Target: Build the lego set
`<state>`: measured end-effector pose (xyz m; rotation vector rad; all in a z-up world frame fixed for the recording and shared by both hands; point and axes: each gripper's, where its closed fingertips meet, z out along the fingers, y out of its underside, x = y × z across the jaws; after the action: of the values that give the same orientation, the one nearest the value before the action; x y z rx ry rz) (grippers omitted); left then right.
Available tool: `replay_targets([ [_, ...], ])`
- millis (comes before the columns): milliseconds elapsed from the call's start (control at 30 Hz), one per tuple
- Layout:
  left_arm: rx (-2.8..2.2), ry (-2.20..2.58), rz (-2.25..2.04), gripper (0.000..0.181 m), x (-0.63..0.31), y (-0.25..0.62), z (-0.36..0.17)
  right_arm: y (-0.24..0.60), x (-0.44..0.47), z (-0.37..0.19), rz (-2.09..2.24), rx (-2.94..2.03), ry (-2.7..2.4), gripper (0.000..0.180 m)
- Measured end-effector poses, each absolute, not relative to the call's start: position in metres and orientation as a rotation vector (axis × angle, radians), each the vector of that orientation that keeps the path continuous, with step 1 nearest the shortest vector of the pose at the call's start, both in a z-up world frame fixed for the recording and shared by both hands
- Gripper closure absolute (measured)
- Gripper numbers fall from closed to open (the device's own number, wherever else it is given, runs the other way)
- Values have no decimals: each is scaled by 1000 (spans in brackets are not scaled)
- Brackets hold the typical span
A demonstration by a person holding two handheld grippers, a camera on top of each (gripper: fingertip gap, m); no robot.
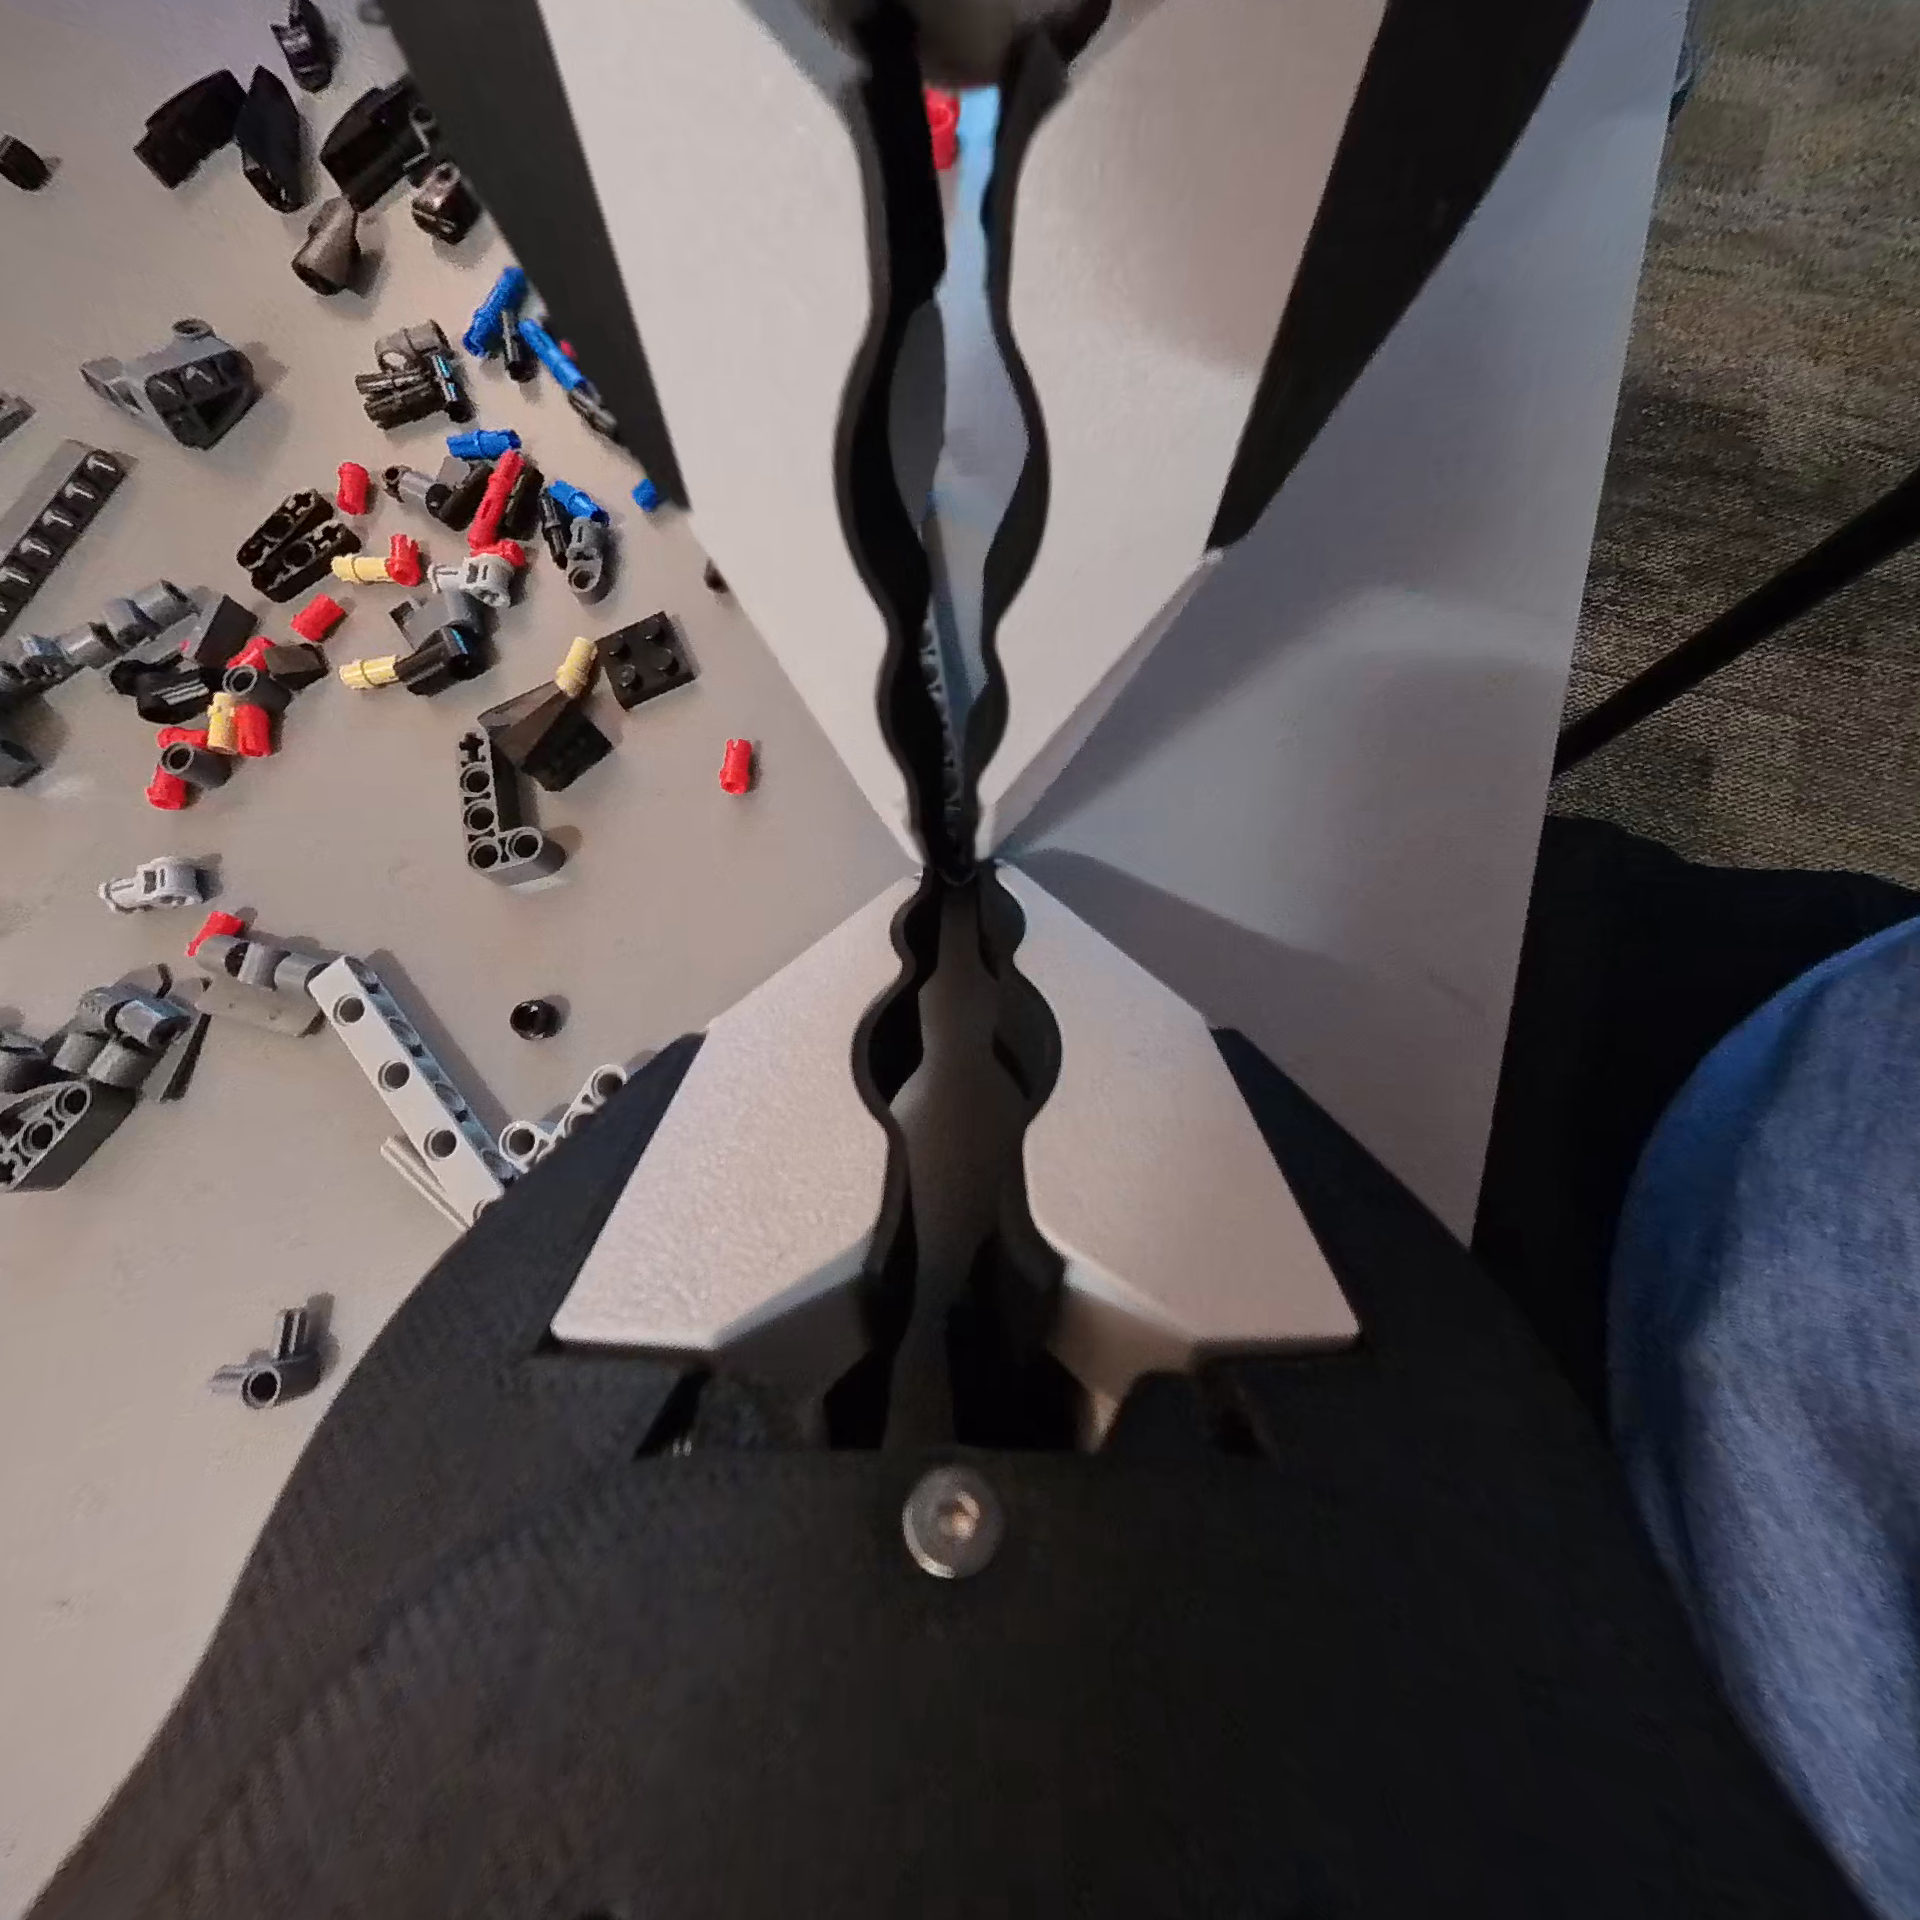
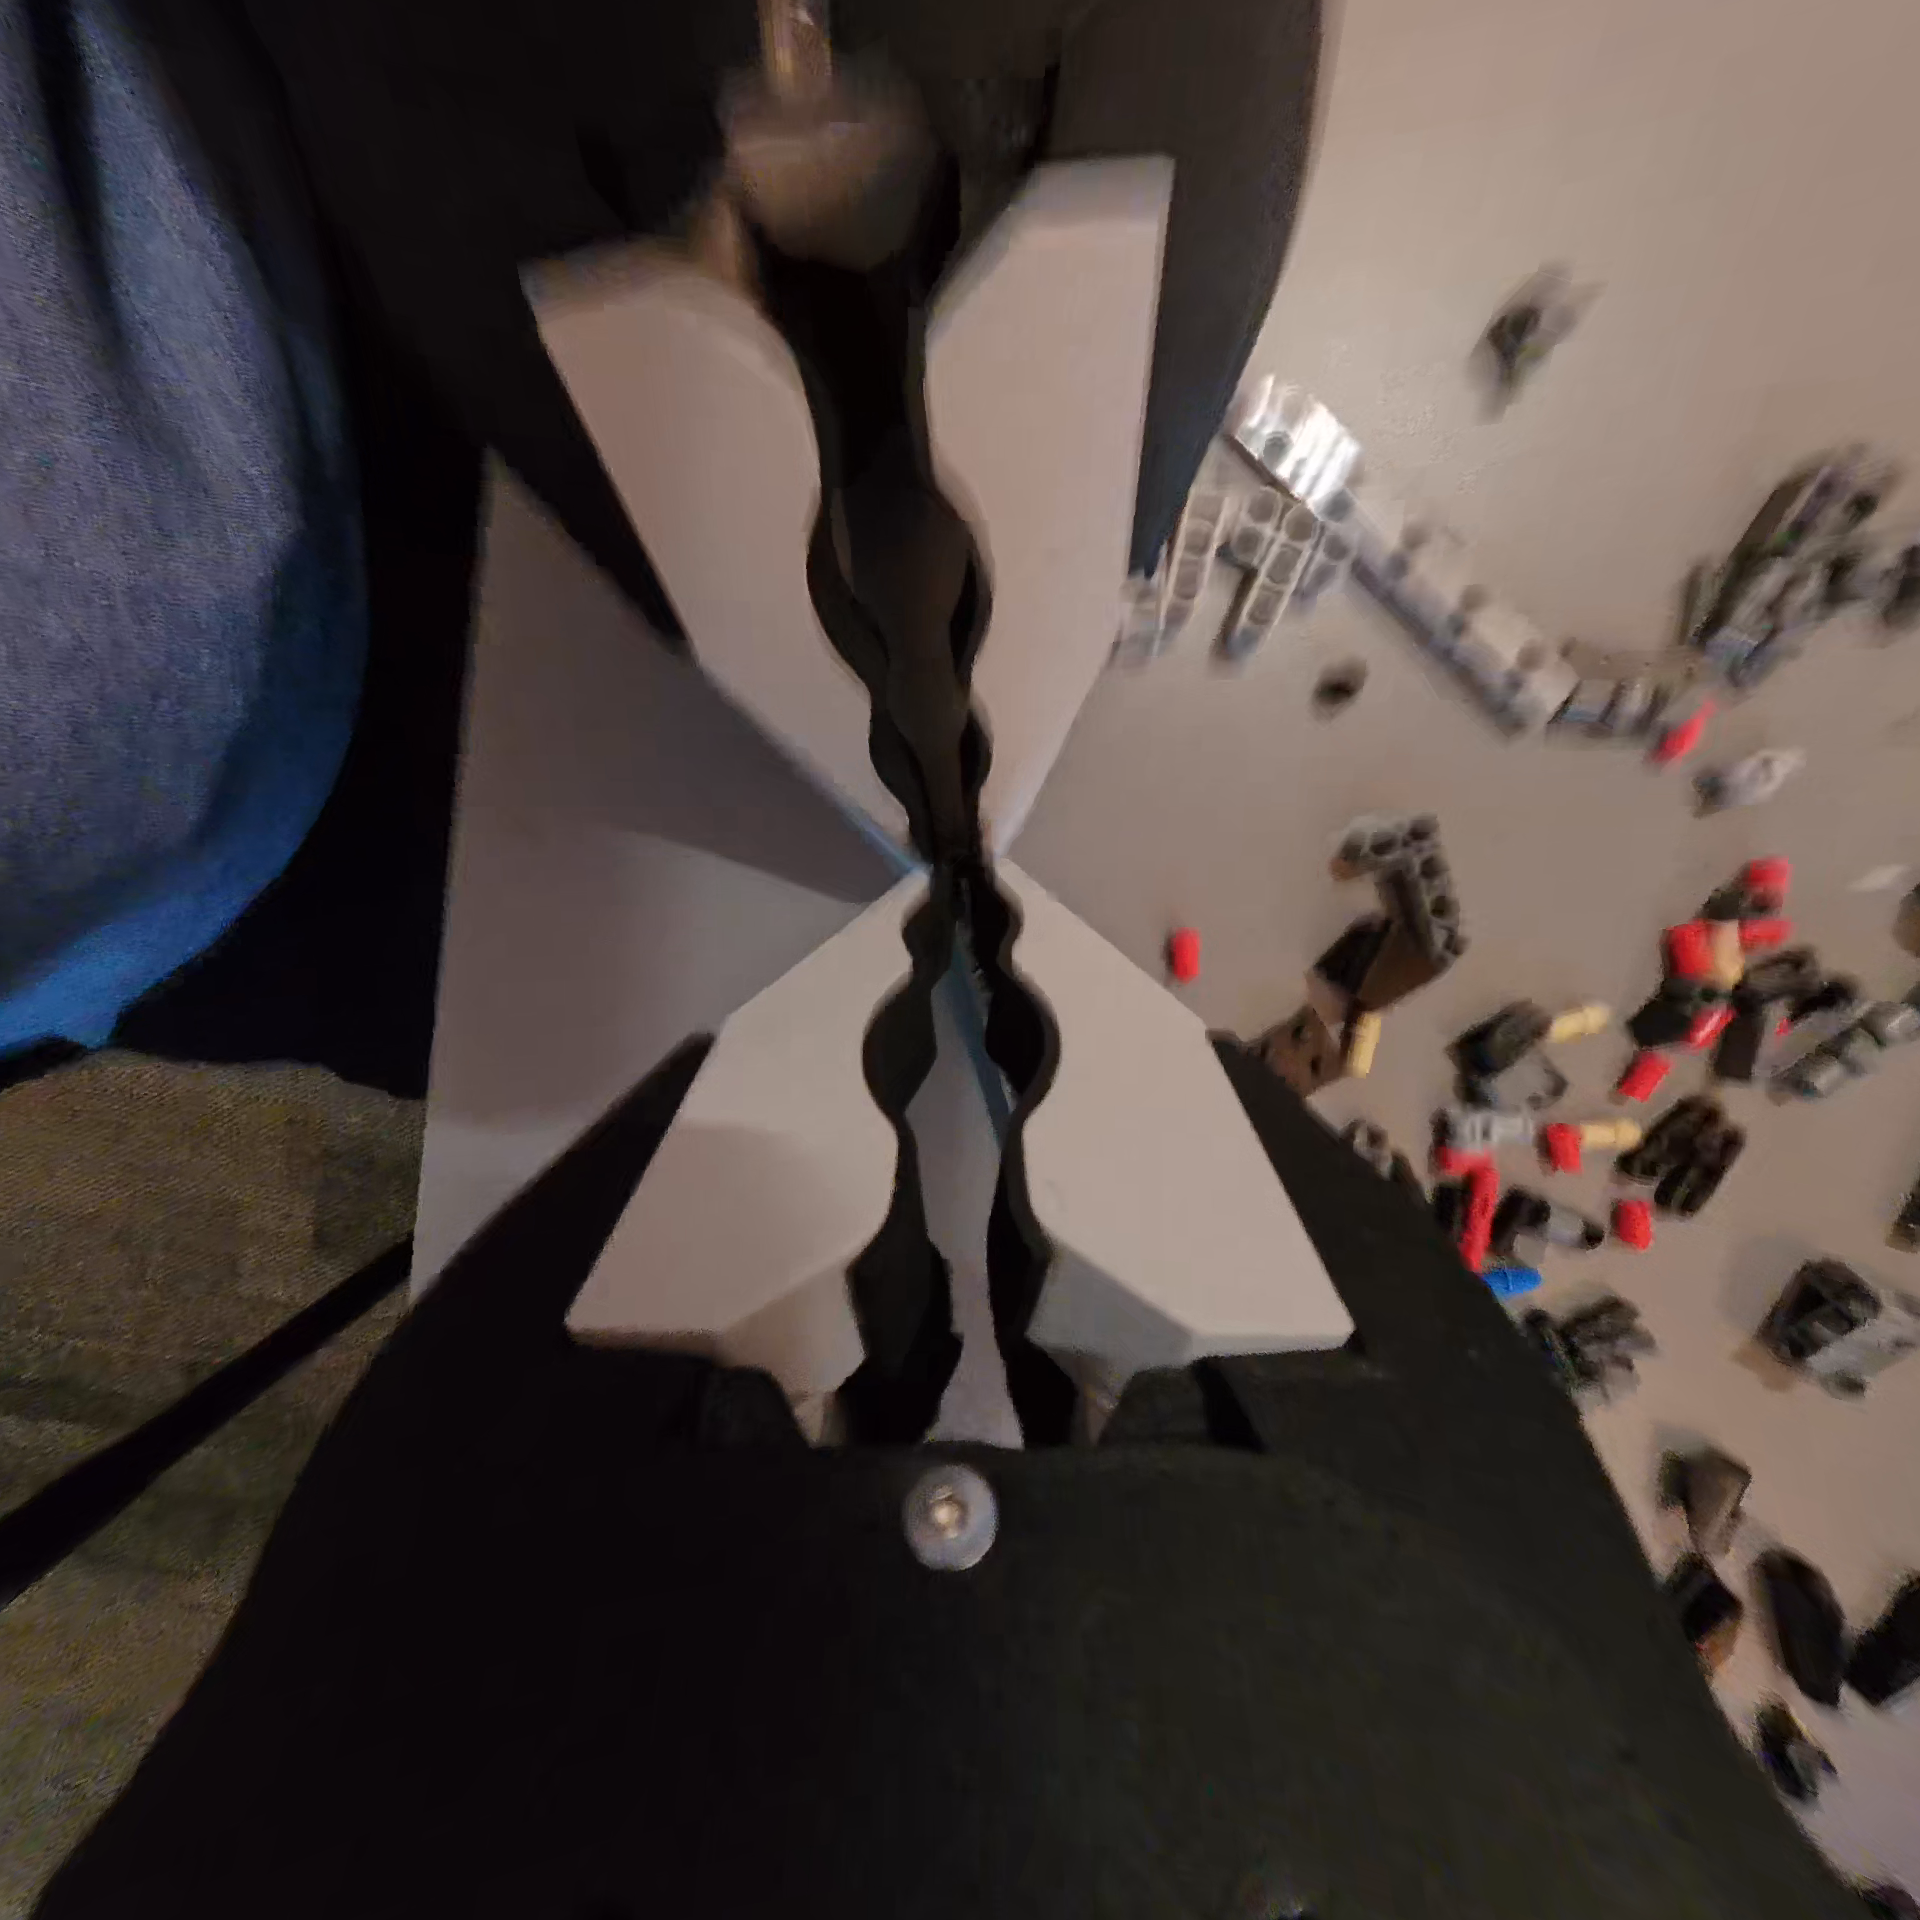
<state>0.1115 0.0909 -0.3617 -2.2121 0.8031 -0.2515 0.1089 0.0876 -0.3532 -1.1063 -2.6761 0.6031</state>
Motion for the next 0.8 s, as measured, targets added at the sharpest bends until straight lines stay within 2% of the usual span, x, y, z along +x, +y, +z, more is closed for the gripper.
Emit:
replay_targets([
  [800, -2210, 811, -241, 175, 112, 94, -362, 93, 109, -346, 1005, -1212, -2417, 180],
])
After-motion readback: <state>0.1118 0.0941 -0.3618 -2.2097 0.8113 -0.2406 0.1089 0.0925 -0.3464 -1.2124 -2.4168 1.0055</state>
